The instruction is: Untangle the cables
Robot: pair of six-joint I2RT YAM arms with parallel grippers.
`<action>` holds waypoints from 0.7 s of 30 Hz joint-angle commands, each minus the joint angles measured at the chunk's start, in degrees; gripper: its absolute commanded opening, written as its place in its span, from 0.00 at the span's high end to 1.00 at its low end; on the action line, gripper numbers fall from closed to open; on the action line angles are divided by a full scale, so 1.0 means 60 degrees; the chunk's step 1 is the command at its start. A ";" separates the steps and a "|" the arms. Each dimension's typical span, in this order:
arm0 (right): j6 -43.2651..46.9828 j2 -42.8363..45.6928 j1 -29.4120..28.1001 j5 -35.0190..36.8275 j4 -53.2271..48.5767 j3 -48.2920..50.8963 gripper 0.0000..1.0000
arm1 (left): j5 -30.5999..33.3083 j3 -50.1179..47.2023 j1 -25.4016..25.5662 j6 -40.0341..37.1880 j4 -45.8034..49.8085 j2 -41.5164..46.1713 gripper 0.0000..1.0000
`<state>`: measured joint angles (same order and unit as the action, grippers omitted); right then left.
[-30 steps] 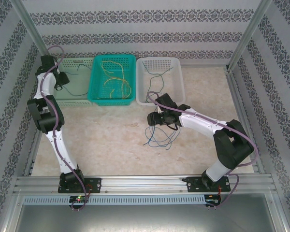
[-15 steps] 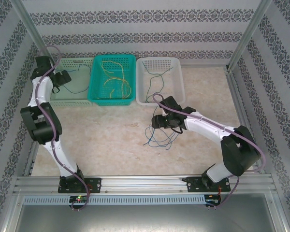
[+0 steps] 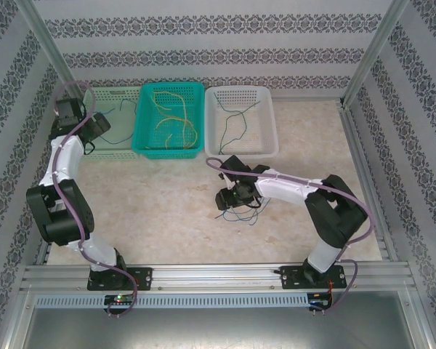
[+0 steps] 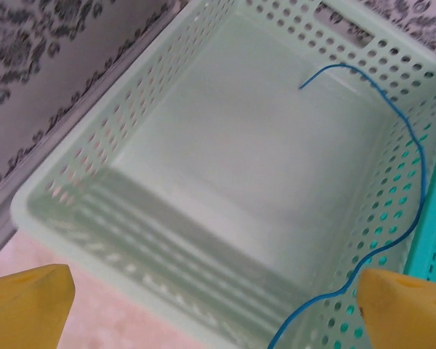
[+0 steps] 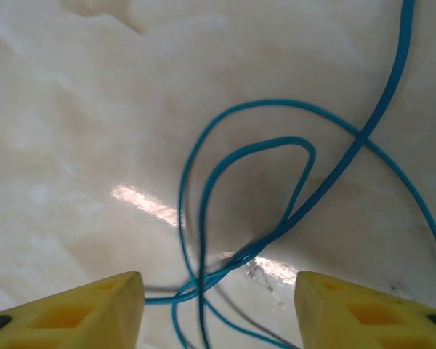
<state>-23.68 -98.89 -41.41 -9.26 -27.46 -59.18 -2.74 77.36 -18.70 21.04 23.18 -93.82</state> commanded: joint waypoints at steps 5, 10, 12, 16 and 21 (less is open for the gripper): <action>0.0293 0.0018 -0.0204 0.0342 -0.0403 -0.0697 0.92 | 0.0337 -0.1174 0.0101 0.0319 -0.0493 0.1531 0.00; 0.0312 0.1276 -0.0240 0.0457 -0.0781 -0.0779 1.00 | 0.0269 -0.0470 0.0037 -0.0061 0.0212 0.0848 0.00; 0.0386 0.1680 -0.0200 0.0522 -0.1099 -0.0843 1.00 | 0.0077 0.0229 -0.0079 -0.0202 0.0453 0.0225 0.00; 0.0428 0.2342 0.0039 0.0401 -0.1648 -0.0956 1.00 | -0.0281 0.2027 -0.0350 -0.0287 0.1067 -0.0940 0.00; 0.0331 0.2889 0.0330 0.0044 -0.1535 -0.0832 1.00 | -0.0713 0.4917 -0.0710 -0.0731 0.3027 -0.3081 0.00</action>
<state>-22.11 -83.00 -40.21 -7.90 -34.89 -64.03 -4.93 99.29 -21.28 19.29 32.42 -107.37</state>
